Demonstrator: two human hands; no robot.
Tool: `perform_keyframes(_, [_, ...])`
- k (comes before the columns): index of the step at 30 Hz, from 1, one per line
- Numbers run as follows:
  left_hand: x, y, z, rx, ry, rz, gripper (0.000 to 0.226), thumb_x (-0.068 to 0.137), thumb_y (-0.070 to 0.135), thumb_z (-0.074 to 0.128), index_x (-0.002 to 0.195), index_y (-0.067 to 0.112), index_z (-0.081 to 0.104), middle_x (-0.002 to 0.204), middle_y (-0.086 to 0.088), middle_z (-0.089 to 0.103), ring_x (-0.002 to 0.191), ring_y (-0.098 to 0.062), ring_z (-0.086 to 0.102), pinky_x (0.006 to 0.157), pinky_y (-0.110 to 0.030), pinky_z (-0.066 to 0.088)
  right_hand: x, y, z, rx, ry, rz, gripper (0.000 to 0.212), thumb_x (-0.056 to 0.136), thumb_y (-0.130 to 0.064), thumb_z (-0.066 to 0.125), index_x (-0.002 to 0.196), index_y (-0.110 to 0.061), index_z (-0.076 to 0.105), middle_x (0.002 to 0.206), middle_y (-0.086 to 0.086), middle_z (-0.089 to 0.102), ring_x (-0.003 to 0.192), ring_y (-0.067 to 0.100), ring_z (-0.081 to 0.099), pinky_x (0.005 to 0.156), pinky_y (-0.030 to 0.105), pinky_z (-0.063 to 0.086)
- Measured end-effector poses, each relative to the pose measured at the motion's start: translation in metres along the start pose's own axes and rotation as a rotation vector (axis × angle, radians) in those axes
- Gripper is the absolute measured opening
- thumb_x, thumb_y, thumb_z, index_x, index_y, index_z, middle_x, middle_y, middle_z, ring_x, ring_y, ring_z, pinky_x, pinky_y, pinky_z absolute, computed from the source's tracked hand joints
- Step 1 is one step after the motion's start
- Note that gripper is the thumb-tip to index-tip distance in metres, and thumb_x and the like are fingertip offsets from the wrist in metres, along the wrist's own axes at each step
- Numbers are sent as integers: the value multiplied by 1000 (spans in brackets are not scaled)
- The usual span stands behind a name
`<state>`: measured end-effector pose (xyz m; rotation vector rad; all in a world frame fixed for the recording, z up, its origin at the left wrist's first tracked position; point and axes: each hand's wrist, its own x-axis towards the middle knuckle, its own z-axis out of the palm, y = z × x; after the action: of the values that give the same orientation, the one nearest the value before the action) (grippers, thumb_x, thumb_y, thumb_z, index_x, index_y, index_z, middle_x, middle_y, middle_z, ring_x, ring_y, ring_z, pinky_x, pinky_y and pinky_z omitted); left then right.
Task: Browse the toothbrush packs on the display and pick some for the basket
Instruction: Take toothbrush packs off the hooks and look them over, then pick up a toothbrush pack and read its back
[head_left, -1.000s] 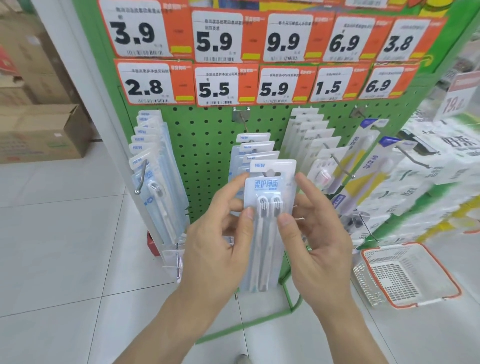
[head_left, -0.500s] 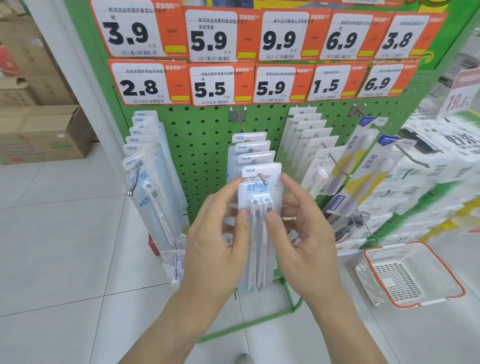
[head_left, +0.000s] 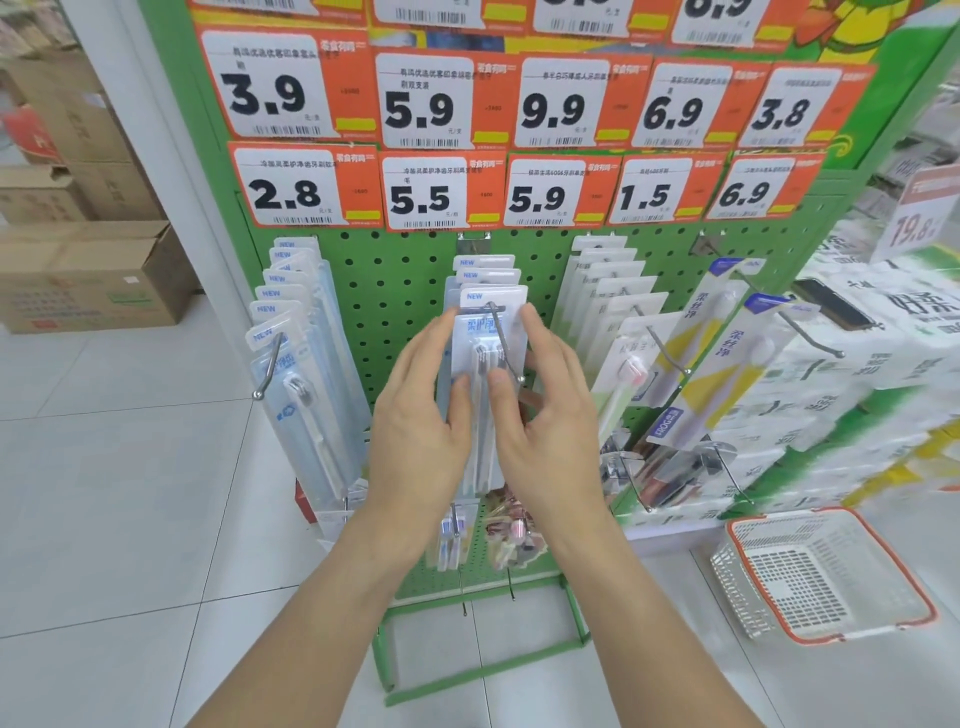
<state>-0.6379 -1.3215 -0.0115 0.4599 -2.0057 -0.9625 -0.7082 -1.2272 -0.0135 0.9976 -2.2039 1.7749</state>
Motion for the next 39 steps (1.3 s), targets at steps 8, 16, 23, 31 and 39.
perform_keyframes(8, [9, -2, 11, 90, -28, -32, 67, 100, 19, 58, 159, 24, 27, 151, 6, 47, 129, 0, 42, 91, 9, 23, 15, 4, 16, -36, 39, -5, 56, 103, -23, 57, 155, -20, 38, 144, -4, 52, 135, 5, 47, 110, 33, 45])
perform_keyframes(16, [14, -4, 8, 100, -66, -40, 72, 98, 28, 59, 160, 27, 23, 147, 4, 49, 126, 3, 42, 90, 2, 27, 19, 0, 16, -106, 21, -3, 60, 101, -25, 60, 156, -18, 37, 147, -2, 52, 135, 4, 45, 106, 7, 31])
perform_keyframes(23, [18, -9, 6, 138, -91, -37, 76, 96, 19, 62, 159, 32, 23, 135, 4, 56, 115, -5, 52, 94, -31, 48, 23, 1, 12, -144, -48, 23, 60, 103, -25, 54, 159, -24, 30, 151, -4, 48, 135, 3, 43, 104, 14, 32])
perform_keyframes(31, [0, -4, 4, 85, 0, -149, 73, 91, 15, 71, 153, 23, 34, 139, 2, 48, 124, -8, 51, 102, -23, 45, 5, -2, -6, -151, -123, 10, 67, 101, -3, 44, 160, -28, 25, 155, -5, 44, 137, 8, 45, 107, 23, 42])
perform_keyframes(39, [-42, 26, 15, -162, -47, -179, 13, 95, 12, 64, 96, 24, 67, 81, 12, 68, 77, -8, 62, 68, -14, 47, -36, 10, -55, -1, 190, 9, 17, 96, -9, 63, 106, -23, 68, 96, -7, 69, 88, 14, 69, 72, 30, 56])
